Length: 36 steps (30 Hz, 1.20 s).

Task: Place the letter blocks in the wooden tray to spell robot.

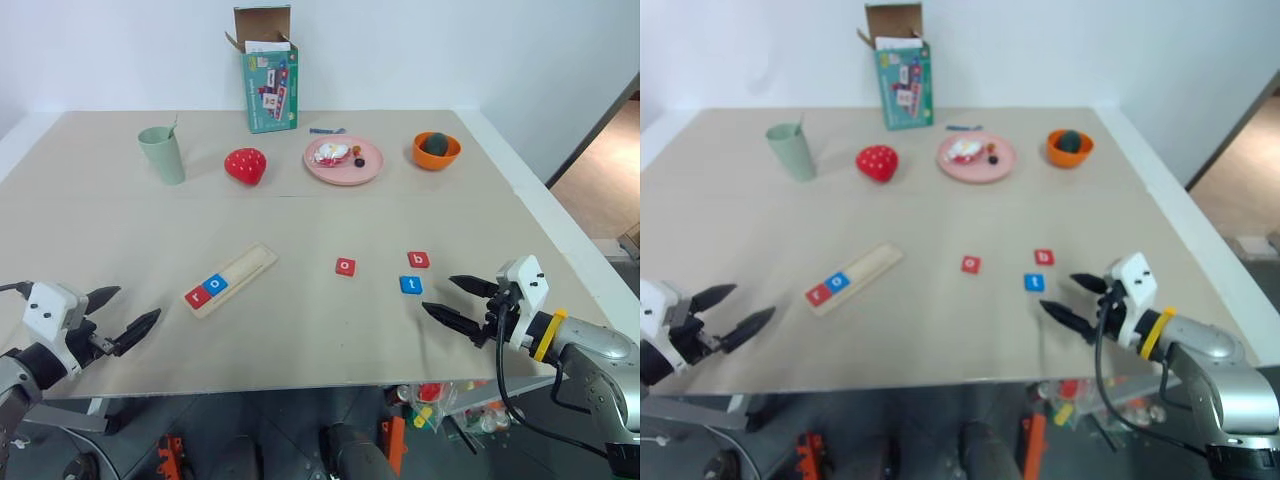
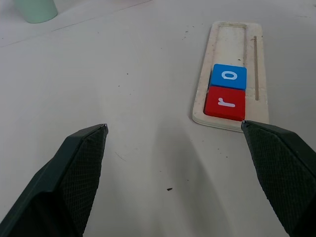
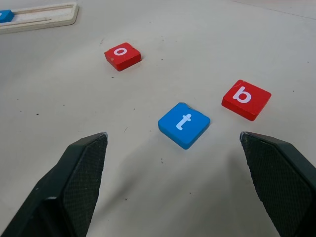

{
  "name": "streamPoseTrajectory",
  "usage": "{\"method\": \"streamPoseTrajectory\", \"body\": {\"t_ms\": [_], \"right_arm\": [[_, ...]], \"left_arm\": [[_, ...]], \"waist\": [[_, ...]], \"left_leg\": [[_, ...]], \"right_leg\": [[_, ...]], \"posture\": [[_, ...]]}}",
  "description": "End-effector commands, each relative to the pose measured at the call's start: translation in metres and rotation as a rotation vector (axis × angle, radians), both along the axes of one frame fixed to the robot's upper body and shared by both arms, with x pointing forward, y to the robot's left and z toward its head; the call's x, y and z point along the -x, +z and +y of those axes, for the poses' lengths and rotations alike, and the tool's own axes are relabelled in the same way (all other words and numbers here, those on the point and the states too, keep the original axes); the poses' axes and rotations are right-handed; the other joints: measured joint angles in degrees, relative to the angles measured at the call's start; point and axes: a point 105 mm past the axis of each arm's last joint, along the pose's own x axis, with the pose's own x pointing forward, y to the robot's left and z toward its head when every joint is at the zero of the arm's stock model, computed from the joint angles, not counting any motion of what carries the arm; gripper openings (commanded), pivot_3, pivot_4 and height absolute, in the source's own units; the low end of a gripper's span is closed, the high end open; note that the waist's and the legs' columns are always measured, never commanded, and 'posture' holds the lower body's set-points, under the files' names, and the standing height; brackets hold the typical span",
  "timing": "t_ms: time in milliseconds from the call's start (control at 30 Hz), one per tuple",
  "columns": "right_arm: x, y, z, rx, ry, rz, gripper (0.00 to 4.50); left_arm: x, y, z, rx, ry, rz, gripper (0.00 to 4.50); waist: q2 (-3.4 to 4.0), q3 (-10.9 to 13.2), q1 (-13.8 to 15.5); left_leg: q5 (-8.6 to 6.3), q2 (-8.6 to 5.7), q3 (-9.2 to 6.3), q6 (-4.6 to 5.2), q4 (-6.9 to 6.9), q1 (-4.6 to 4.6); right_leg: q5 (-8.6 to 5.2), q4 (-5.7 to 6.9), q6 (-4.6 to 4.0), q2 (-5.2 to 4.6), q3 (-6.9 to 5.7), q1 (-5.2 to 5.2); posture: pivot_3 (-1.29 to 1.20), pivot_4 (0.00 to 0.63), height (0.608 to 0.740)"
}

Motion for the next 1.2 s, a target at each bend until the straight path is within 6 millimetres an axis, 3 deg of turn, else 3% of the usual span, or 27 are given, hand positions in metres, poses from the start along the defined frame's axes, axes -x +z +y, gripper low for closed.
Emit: {"method": "streamPoseTrajectory", "body": {"t_ms": [33, 433, 600, 800, 933, 1200], "right_arm": [[-0.001, 0.009, 0.002, 0.018, 0.023, -0.027, 4.44], [-0.004, 0.011, 0.006, 0.014, 0.027, -0.027, 4.44], [-0.005, 0.016, 0.017, 0.015, 0.086, -0.031, 4.44], [-0.019, 0.039, 0.063, 0.016, 0.32, -0.092, 4.44], [-0.025, 0.052, 0.1, 0.041, 0.553, -0.114, 4.44], [-0.029, 0.061, 0.129, 0.097, 0.849, -0.196, 4.44]], "left_arm": [[-0.004, 0.012, -0.005, -0.011, -0.011, -0.049, 4.5], [-0.012, 0.017, -0.015, 0.027, -0.043, -0.056, 4.5], [-0.013, 0.017, -0.026, 0.007, -0.104, -0.034, 4.5], [-0.024, 0.017, -0.059, -0.056, -0.24, -0.012, 4.5], [-0.042, 0.023, -0.089, -0.062, -0.304, -0.023, 4.5], [-0.062, 0.017, -0.125, -0.096, -0.339, 0.032, 4.5]], "waist": [[0.0, 0.0, 0.0], [0.0, 0.0, 0.0], [0.0, 0.0, 0.0], [0.04, 0.0, -0.1], [0.03, 0.0, 0.0], [0.02, 0.0, 0.1]], "left_leg": [[0.0, 0.0, 0.0, 0.0, 0.0, 0.0], [0.0, -0.01, -0.02, 0.0, 0.04, -0.03], [0.0, -0.01, -0.01, 0.01, 0.04, -0.02], [0.02, 0.0, 0.02, 0.03, 0.09, 0.04], [0.03, -0.01, -0.02, 0.06, 0.1, 0.02], [-0.07, -0.03, -0.12, 0.12, 0.1, -0.26]], "right_leg": [[0.0, 0.0, 0.0, 0.0, 0.0, 0.0], [0.02, 0.0, 0.04, 0.0, -0.01, 0.0], [0.03, 0.0, 0.04, 0.0, 0.01, 0.01], [0.07, 0.01, 0.01, 0.03, 0.02, 0.04], [0.21, 0.01, 0.17, 0.04, -0.01, 0.05], [0.21, -0.04, 0.34, -0.02, -0.07, -0.05]], "posture": [[0.0, 0.15, 0.74], [0.0, 0.15, 0.74], [0.0, 0.15, 0.74], [0.0, 0.15, 0.74], [0.0, 0.15, 0.74], [0.0, 0.15, 0.74]]}}
